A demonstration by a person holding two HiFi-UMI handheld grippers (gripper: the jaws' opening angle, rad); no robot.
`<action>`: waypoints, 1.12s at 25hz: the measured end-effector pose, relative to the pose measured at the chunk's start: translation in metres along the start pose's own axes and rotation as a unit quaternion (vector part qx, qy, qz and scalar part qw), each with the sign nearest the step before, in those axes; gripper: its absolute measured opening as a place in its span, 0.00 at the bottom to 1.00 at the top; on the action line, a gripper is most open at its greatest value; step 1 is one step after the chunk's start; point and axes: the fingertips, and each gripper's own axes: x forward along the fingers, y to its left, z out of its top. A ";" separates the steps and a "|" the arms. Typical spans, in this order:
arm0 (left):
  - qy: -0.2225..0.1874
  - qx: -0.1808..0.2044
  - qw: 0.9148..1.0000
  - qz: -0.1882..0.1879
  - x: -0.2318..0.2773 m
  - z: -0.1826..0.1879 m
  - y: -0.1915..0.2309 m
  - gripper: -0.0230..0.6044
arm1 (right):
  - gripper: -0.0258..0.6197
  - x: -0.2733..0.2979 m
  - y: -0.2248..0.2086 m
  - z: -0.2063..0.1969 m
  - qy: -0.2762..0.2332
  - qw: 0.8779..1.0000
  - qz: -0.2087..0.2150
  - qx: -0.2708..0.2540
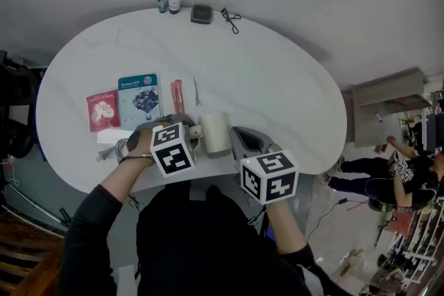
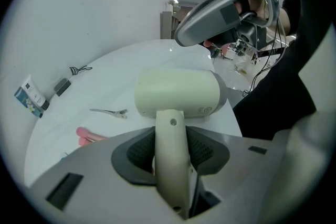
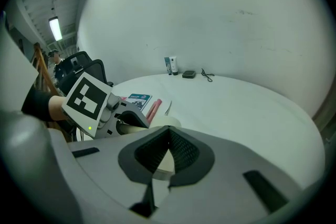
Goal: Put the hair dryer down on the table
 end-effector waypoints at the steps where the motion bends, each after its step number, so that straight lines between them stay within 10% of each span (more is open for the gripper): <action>1: -0.001 0.000 1.000 0.002 0.000 0.000 0.000 0.30 | 0.04 0.000 0.000 0.000 0.001 1.000 0.001 -0.002; 18: -0.065 -0.042 0.997 0.017 -0.026 0.010 0.003 0.35 | 0.04 0.000 0.005 -0.002 0.009 1.000 0.011 -0.015; 28: -0.177 -0.132 0.975 0.025 -0.078 0.029 0.014 0.28 | 0.04 -0.006 0.007 0.001 0.003 1.000 0.012 -0.027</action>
